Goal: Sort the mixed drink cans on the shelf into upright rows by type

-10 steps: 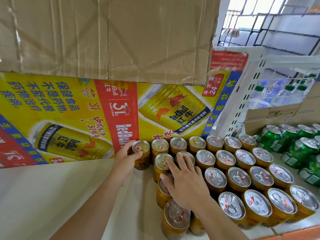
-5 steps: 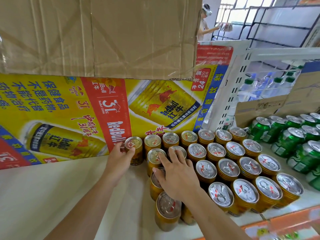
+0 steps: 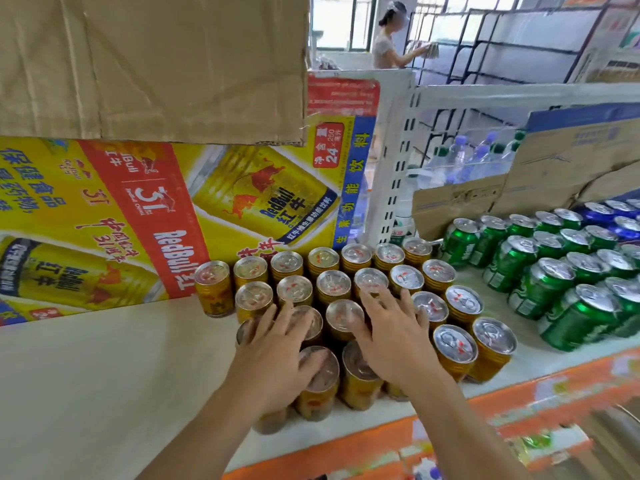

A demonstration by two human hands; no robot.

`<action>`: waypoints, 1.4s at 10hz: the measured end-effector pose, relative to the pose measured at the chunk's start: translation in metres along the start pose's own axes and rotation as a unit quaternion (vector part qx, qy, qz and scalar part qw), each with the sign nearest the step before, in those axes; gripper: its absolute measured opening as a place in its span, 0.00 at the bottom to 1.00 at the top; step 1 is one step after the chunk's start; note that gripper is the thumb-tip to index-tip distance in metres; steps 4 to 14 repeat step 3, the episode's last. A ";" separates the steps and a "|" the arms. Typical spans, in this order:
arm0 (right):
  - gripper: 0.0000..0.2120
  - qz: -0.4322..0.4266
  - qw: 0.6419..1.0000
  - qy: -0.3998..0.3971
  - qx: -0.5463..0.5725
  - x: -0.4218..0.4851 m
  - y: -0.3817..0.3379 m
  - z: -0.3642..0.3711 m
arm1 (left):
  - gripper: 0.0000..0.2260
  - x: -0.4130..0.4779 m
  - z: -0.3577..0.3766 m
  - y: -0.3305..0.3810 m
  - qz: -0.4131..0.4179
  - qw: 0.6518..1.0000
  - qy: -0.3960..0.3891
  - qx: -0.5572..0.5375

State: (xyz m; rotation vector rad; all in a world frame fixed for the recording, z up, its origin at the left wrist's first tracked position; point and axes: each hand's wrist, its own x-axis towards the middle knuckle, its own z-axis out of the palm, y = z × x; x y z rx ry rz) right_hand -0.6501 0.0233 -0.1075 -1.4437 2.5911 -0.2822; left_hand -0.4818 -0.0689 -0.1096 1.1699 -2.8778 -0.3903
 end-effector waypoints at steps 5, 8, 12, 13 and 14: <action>0.22 -0.066 0.995 0.052 0.052 -0.020 0.036 -0.003 | 0.29 -0.009 0.000 0.015 -0.044 0.997 0.034 0.046; 0.22 -0.066 0.995 0.052 0.052 -0.020 0.036 -0.003 | 0.29 -0.009 0.000 0.015 -0.044 0.997 0.034 0.046; 0.22 -0.066 0.995 0.052 0.052 -0.020 0.036 -0.003 | 0.29 -0.009 0.000 0.015 -0.044 0.997 0.034 0.046; 0.22 -0.066 0.995 0.052 0.052 -0.020 0.036 -0.003 | 0.29 -0.009 0.000 0.015 -0.044 0.997 0.034 0.046; 0.22 -0.066 0.995 0.052 0.052 -0.020 0.036 -0.003 | 0.29 -0.009 0.000 0.015 -0.044 0.997 0.034 0.046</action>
